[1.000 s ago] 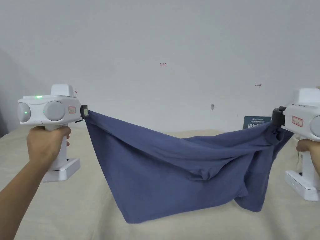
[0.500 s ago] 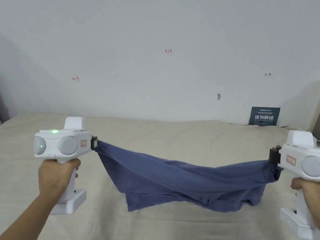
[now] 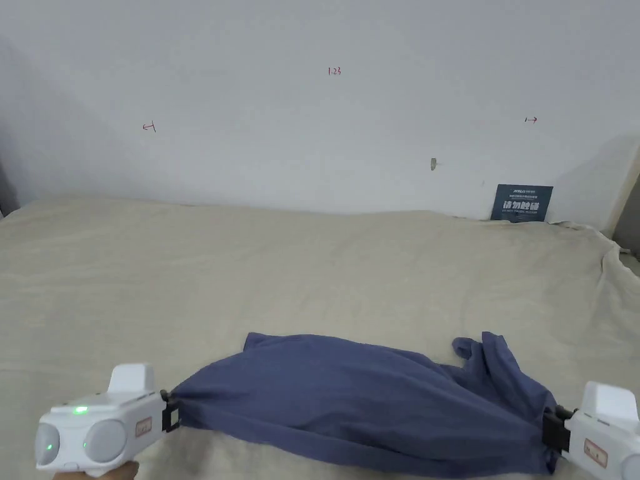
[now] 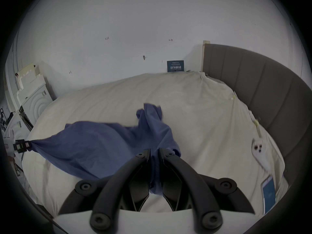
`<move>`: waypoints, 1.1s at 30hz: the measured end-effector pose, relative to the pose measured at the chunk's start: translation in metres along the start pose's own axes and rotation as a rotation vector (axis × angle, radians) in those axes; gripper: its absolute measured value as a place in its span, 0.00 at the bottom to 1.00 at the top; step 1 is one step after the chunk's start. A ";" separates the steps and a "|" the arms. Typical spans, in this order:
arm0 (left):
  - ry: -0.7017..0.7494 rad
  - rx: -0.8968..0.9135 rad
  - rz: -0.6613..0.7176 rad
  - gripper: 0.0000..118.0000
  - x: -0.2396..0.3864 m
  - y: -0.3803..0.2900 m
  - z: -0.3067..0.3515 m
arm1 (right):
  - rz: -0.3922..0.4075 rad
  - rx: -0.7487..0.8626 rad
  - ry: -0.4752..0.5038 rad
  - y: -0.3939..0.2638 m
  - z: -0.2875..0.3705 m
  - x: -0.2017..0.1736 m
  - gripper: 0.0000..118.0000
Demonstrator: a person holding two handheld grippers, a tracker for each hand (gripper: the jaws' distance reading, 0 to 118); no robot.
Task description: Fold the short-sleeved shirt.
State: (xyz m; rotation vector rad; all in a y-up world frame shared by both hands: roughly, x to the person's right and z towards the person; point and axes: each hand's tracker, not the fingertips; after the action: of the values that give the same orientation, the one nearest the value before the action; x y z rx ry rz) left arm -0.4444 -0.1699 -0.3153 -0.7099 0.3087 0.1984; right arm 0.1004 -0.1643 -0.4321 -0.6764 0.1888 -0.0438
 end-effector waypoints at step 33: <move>0.128 -0.303 0.046 0.10 -0.066 -0.166 0.049 | -0.110 -0.295 -0.096 -0.176 0.085 0.001 0.11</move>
State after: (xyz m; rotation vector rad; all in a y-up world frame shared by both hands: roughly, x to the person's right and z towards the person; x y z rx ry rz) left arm -0.4495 -0.2654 -0.1568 -1.0180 0.4227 0.2474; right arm 0.1214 -0.2490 -0.2574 -0.9807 0.0651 -0.0902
